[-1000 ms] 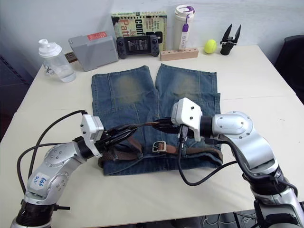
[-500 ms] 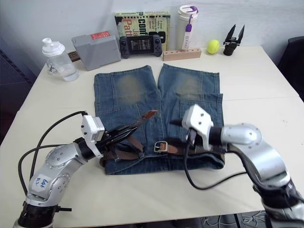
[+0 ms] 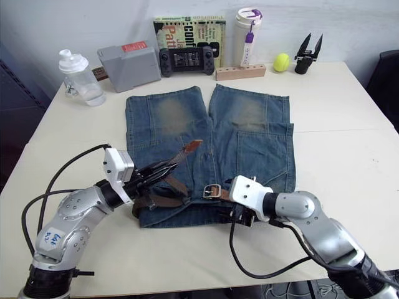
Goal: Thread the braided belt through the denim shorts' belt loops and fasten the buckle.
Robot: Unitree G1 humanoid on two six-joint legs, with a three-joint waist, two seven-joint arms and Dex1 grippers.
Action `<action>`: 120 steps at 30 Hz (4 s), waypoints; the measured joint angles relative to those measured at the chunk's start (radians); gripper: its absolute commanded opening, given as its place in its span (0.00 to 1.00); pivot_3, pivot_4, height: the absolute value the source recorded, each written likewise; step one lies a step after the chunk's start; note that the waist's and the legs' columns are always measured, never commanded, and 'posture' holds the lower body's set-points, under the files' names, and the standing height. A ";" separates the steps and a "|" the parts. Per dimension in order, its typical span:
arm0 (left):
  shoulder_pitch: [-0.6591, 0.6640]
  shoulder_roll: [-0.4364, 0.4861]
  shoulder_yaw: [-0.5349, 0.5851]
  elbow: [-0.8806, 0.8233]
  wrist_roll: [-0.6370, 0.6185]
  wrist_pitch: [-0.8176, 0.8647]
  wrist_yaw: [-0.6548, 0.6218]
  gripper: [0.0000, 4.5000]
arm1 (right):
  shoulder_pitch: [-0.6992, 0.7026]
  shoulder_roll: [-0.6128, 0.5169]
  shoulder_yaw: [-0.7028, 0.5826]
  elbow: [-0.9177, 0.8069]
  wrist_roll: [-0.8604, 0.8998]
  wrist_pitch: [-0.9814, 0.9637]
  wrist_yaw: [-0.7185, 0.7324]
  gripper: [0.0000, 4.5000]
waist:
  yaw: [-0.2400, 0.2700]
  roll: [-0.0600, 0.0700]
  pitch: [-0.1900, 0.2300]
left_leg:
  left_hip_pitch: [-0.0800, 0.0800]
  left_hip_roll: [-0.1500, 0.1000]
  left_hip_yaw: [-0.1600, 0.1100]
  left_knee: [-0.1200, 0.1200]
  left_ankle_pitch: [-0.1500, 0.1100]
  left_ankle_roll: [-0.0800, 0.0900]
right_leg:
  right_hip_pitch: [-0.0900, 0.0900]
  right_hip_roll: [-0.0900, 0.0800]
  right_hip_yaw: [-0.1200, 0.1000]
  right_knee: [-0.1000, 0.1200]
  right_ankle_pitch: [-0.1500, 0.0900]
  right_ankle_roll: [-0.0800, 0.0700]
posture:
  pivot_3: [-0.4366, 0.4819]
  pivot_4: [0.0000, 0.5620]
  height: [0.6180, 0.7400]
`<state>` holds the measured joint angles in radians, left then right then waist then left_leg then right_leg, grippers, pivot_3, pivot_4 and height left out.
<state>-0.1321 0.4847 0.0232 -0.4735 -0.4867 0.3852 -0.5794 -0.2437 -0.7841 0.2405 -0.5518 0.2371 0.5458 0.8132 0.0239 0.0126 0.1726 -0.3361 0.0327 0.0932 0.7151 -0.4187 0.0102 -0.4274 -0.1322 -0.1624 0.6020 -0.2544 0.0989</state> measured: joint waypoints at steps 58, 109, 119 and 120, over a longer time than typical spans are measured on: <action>0.071 0.160 -0.073 0.007 0.144 -0.014 -0.151 0.00 | -0.005 0.115 -0.067 -0.016 0.052 0.293 -0.144 0.00 | -0.002 0.000 0.000 | 0.000 0.000 0.000 0.000 0.000 0.000 | 0.000 0.000 0.000 0.000 0.000 0.000 | 0.48 0.27 0.85; -0.031 -0.051 -0.166 -0.218 0.218 0.631 0.294 0.00 | -0.137 0.273 -0.015 -0.061 0.029 0.504 -0.405 0.00 | -0.002 0.000 0.000 | 0.000 0.000 -0.001 0.000 0.000 0.000 | 0.000 0.000 0.001 0.001 0.000 0.000 | 0.48 0.27 0.85; -0.042 -0.117 -0.119 -0.219 0.208 0.686 0.328 0.00 | -0.142 0.280 -0.015 -0.053 0.029 0.504 -0.414 0.00 | -0.002 0.000 0.000 | 0.000 0.000 0.000 0.000 0.000 0.000 | 0.000 0.000 0.000 0.001 0.000 0.000 | 0.48 0.27 0.85; -0.042 -0.117 -0.119 -0.217 0.208 0.687 0.328 0.00 | -0.142 0.280 -0.015 -0.053 0.029 0.504 -0.414 0.00 | -0.002 0.000 0.000 | 0.000 0.000 0.000 0.000 0.000 0.000 | 0.000 0.000 0.001 0.001 0.000 0.000 | 0.48 0.27 0.85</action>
<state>-0.1742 0.3678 -0.0955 -0.6909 -0.2786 1.0721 -0.2512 -0.3861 -0.5039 0.2251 -0.6049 0.2665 1.0499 0.3992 0.0217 0.0125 0.1727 -0.3362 0.0330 0.0930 0.7147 -0.4188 0.0103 -0.4278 -0.1320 -0.1619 0.6028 -0.2544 0.0988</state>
